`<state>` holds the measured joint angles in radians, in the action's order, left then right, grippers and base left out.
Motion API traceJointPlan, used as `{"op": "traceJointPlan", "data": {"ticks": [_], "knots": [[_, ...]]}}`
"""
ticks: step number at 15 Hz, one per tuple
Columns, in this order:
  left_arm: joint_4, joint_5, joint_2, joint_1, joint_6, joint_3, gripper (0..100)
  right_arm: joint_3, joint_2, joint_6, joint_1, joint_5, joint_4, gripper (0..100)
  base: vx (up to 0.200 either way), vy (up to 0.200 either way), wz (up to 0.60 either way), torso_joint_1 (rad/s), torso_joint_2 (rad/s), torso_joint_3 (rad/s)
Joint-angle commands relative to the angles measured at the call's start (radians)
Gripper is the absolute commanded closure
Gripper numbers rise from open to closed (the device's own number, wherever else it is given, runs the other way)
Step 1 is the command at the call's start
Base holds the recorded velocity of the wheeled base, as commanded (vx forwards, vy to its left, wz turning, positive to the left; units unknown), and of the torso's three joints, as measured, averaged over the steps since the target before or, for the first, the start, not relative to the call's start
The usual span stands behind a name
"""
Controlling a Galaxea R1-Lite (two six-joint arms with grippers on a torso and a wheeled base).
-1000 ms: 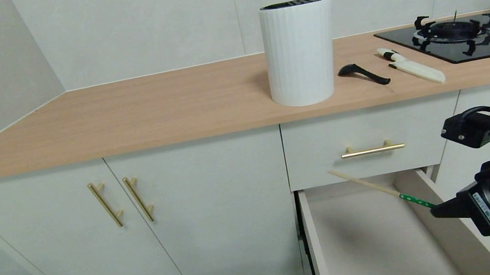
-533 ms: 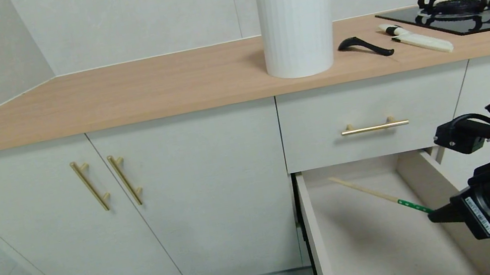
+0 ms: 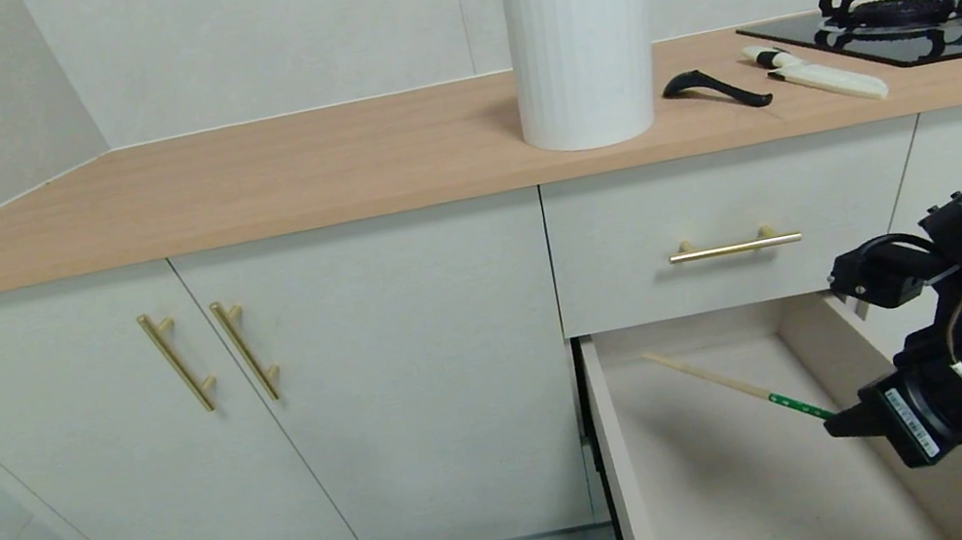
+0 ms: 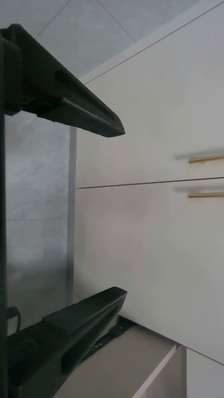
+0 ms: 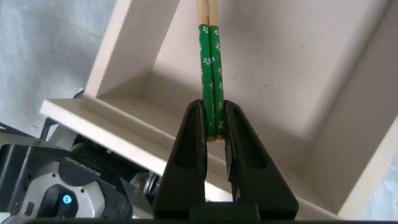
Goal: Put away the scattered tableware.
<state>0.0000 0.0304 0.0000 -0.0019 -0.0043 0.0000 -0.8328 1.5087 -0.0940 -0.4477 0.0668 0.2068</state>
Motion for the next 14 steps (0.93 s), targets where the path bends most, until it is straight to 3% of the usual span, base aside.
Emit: {"op": "traceJointPlan", "data": {"ticks": [1, 6, 10, 14], "knots": [[0.000, 0.000, 0.000, 0.000, 0.000, 0.000, 0, -0.003, 0.116, -0.010, -0.017, -0.041, -0.043, 100, 0.000, 0.000, 0.00, 0.000, 0.00, 0.000], [0.000, 0.000, 0.000, 0.000, 0.000, 0.000, 0, -0.065, 0.386, -0.280, -0.115, -0.217, -0.201, 100, 0.000, 0.000, 0.00, 0.000, 0.00, 0.000], [0.000, 0.000, 0.000, 0.000, 0.000, 0.000, 0, -0.078, 0.531, -0.369, -0.128, -0.312, -0.380, 100, 0.000, 0.000, 0.00, 0.000, 0.00, 0.000], [0.000, 0.000, 0.000, 0.000, 0.000, 0.000, 0, -0.078, 0.622, -0.374, -0.140, -0.355, -0.466, 100, 0.000, 0.000, 0.00, 0.000, 0.00, 0.000]]}}
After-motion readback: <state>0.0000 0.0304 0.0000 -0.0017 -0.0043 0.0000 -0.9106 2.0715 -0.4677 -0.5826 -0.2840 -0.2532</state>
